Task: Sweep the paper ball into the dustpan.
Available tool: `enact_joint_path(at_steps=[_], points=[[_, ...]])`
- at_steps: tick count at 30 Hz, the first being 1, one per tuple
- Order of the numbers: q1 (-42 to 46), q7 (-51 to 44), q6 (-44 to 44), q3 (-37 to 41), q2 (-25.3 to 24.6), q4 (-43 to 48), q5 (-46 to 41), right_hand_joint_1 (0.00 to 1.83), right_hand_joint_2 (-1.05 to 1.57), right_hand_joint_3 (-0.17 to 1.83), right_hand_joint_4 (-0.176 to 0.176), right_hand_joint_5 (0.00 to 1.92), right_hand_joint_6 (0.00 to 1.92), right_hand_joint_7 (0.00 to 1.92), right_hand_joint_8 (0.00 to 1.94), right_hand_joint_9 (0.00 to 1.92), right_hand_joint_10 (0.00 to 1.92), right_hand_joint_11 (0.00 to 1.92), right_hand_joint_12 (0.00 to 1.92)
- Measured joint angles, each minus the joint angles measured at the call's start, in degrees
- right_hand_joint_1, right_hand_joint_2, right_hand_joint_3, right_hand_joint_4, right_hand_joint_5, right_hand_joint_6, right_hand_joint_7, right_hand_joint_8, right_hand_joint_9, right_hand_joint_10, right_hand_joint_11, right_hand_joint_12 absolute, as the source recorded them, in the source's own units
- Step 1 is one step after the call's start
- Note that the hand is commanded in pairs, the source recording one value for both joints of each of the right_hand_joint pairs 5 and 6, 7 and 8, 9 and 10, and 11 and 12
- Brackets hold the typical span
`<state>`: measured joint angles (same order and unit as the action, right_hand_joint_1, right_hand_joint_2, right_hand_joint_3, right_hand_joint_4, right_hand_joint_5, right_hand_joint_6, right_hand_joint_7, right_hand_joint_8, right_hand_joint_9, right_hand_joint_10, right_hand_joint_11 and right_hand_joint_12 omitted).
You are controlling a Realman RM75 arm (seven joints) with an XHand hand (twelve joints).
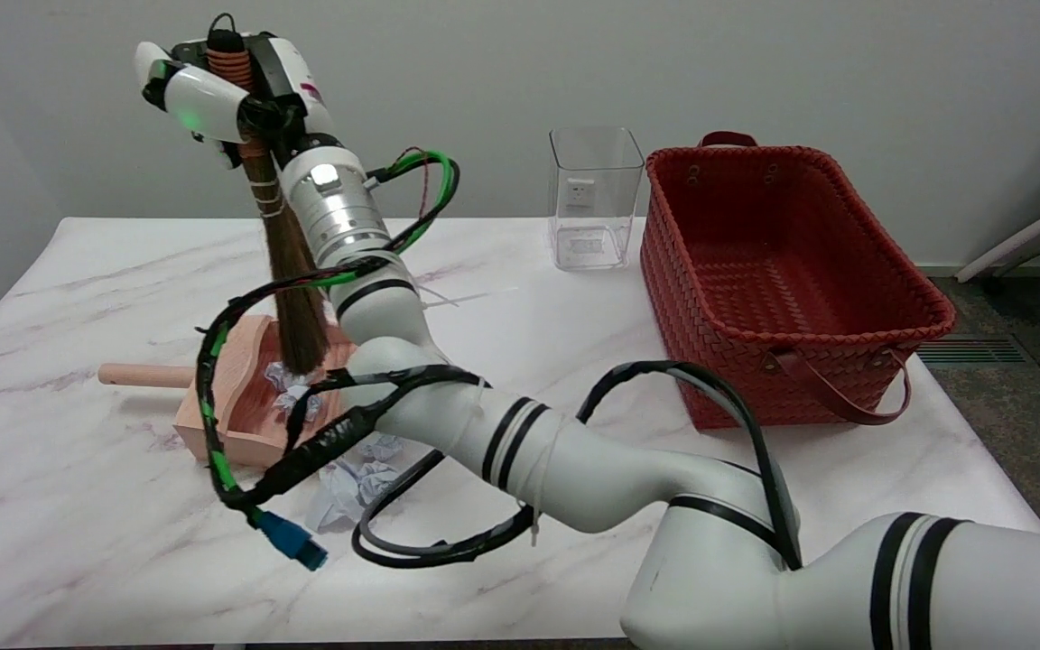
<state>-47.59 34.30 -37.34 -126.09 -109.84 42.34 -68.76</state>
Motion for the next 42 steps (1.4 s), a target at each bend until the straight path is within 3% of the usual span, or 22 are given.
enact_joint_path(at_steps=[21, 42], points=[[17.1, -18.5, -4.0, 2.0, 13.6, 23.8, -2.9, 0.92, 1.45, 1.18, 0.0, 1.92, 1.92, 1.92, 1.92, 1.92, 1.92, 1.83, 1.83], [24.6, -22.5, -2.0, -0.2, 17.4, 29.7, -12.4, 0.91, 1.44, 1.32, 0.0, 1.92, 1.92, 1.92, 1.92, 1.92, 1.92, 1.83, 1.83]])
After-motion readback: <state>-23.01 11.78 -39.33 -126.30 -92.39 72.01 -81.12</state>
